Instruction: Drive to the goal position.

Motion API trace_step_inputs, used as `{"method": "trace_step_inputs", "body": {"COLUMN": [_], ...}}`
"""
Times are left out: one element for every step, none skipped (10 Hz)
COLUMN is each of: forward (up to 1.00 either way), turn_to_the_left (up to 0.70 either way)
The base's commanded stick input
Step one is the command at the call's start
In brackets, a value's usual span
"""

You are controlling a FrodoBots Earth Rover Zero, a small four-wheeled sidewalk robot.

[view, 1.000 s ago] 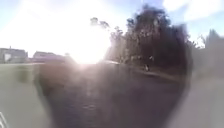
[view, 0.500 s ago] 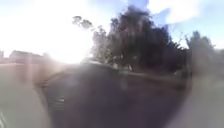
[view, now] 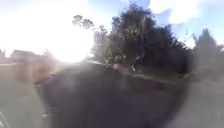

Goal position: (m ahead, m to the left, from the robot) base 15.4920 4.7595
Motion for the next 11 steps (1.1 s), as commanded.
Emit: {"method": "trace_step_inputs", "body": {"forward": [1.00,1.00,1.00,1.00,1.00,1.00,1.00,1.00,1.00,1.00,1.00], "turn_to_the_left": [0.00,0.00,0.00,0.00,0.00,0.00,0.00,0.00,0.00,0.00,0.00]}}
